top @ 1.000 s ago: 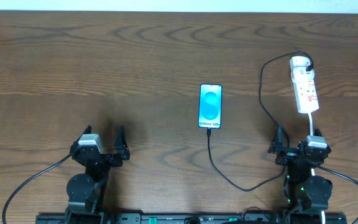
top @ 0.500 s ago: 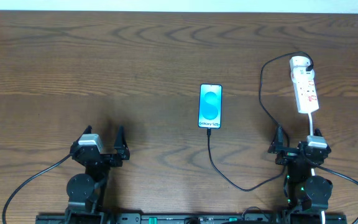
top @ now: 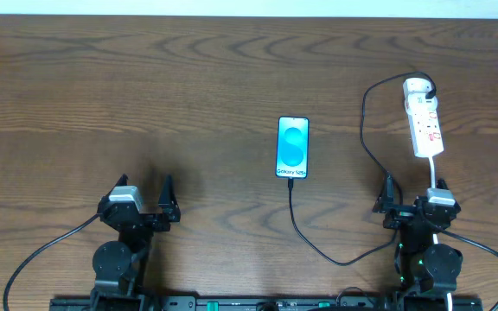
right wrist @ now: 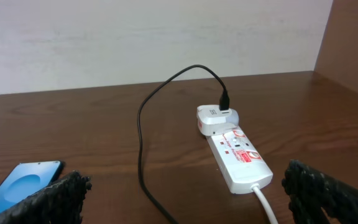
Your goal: Plug charger to phone and switch on socket
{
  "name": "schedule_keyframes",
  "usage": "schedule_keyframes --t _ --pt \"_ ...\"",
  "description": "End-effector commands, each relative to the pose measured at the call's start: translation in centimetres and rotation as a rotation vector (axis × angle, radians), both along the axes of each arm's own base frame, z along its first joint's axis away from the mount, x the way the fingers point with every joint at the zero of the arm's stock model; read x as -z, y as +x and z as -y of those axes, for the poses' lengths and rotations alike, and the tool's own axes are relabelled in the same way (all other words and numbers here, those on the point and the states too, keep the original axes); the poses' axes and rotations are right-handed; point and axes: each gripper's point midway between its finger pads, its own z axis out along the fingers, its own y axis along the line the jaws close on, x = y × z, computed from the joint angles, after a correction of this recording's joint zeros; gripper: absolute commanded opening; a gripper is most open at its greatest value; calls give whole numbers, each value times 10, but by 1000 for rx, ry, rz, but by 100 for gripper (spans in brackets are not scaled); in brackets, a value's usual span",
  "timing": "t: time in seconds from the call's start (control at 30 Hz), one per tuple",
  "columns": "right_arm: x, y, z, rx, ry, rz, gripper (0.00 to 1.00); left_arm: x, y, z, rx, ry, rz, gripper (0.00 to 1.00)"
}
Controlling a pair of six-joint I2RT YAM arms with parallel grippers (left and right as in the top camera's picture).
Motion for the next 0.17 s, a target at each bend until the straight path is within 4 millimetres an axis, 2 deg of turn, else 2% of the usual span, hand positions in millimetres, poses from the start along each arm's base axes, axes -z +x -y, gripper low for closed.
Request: schedule_keyframes --t 0.0,0.13 --pt "0 0 2 6 -15 1 99 19 1 -3 -13 4 -45 92" --pt "0 0 2 6 -15 1 99 19 1 -3 -13 4 -46 92"
